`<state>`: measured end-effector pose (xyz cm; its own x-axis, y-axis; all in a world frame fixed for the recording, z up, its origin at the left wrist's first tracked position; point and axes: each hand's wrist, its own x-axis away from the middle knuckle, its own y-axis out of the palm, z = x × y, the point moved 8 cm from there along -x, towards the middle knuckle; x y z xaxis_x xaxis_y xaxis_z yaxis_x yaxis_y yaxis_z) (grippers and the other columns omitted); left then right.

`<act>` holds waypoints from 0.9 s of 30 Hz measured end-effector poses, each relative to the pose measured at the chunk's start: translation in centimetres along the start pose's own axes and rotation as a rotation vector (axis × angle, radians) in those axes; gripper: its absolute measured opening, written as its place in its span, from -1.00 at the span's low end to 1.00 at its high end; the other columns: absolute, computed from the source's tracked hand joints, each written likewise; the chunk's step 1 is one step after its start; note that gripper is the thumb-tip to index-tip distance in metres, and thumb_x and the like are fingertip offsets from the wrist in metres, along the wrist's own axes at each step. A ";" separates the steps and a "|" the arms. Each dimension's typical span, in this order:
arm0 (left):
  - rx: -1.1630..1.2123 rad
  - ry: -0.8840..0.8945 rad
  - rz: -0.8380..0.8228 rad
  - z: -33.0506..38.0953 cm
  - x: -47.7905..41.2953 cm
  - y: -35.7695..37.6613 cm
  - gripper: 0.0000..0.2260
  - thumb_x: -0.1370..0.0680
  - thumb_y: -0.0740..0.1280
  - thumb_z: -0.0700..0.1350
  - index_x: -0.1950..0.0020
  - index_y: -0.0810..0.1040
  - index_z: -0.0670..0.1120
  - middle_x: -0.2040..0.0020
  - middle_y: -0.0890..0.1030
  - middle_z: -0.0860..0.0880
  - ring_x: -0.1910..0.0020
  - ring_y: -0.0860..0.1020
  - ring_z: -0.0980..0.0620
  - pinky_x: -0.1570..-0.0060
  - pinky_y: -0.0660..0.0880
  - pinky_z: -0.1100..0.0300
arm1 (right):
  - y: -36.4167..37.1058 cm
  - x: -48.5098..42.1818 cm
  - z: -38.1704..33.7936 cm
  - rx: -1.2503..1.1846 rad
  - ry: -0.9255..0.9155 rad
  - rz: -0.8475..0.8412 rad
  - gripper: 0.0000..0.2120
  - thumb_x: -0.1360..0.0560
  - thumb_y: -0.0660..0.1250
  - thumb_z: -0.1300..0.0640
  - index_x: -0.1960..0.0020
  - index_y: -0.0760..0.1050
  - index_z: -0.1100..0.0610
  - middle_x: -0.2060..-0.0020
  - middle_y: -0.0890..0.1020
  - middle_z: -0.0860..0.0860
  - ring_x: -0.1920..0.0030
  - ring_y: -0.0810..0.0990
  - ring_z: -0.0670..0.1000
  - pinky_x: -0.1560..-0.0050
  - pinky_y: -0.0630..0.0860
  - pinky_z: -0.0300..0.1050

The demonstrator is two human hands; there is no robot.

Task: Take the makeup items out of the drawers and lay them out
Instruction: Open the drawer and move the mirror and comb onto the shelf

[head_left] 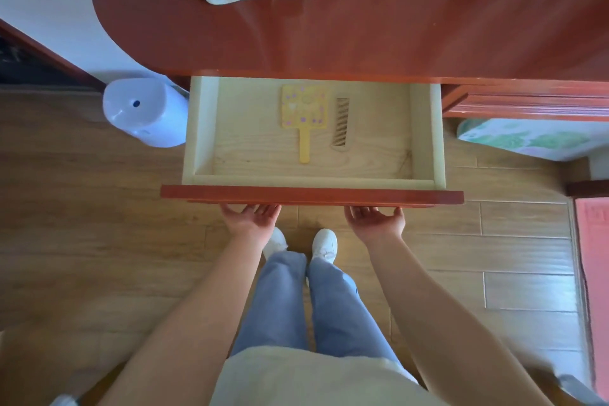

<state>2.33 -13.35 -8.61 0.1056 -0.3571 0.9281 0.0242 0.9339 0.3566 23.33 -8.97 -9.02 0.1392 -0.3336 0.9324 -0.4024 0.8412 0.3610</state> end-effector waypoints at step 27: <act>-1.782 -0.333 -0.626 -2.9 14.9 4.9 -0.68 -0.63 0.07 0.00 -0.12 0.52 -0.16 0.10 0.63 -0.03 0.13 0.59 0.07 0.29 0.43 0.25 | 3.8 15.3 -0.8 1.687 -0.384 -0.175 -0.84 -0.47 0.27 0.22 0.08 0.56 -0.01 0.26 0.66 -0.02 0.21 0.62 -0.05 0.14 0.58 -0.15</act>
<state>6.89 -14.11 6.67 -0.4824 -0.3849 0.7868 0.8410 -0.4547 0.2932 24.64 -10.50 6.62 0.1762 -0.6483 0.7407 -0.8654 -0.4606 -0.1972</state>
